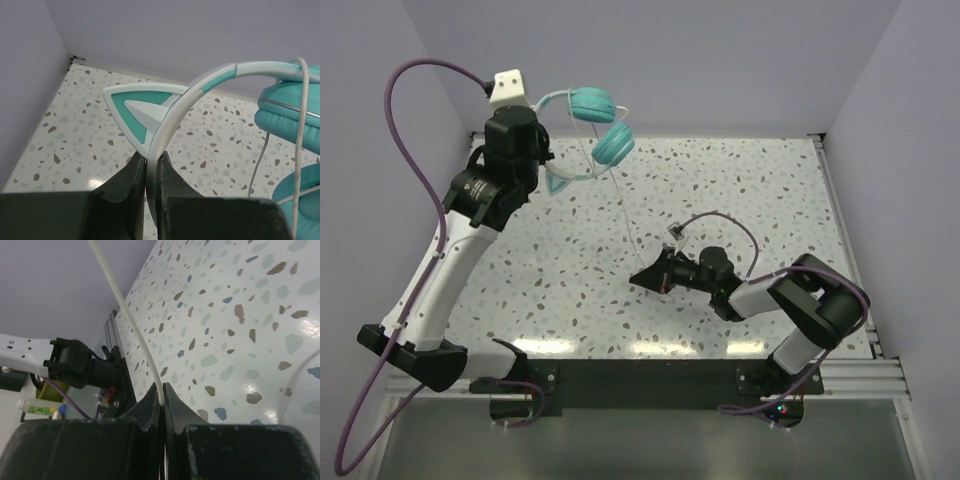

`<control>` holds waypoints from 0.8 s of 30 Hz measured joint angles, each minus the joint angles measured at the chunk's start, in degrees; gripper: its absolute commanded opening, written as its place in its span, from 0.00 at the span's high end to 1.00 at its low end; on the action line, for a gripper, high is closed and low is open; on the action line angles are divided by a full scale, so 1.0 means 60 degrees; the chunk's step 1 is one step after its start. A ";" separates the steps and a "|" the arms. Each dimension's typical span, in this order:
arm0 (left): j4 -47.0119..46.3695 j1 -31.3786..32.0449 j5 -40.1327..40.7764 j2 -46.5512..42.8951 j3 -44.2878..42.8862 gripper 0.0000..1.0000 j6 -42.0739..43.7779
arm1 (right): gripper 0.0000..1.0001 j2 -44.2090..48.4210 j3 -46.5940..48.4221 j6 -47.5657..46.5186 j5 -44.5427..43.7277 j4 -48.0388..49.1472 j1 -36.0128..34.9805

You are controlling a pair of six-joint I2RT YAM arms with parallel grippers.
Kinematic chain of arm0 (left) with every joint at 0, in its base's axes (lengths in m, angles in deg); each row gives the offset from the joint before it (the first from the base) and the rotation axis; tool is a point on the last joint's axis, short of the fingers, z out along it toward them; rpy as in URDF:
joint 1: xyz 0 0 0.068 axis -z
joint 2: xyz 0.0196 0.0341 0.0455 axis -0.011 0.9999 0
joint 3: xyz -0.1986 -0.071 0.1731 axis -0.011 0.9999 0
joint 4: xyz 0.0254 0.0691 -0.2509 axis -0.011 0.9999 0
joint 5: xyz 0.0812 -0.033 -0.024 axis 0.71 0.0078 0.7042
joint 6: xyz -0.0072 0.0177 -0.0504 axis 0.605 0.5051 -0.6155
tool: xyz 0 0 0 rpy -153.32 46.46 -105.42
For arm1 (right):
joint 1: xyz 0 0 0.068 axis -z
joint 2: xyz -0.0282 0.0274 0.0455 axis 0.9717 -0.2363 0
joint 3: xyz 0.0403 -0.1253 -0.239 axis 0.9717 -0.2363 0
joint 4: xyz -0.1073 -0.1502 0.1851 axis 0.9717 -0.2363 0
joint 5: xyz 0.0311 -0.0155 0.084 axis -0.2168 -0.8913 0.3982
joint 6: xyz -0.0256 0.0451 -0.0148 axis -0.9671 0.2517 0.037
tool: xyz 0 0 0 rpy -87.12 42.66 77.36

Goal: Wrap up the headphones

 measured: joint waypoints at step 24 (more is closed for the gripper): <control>-0.0321 -0.3096 -0.2634 0.2106 0.1453 1.00 -0.0750 | 1.00 0.4280 0.4437 -0.4870 -0.6714 -1.3213 -0.5544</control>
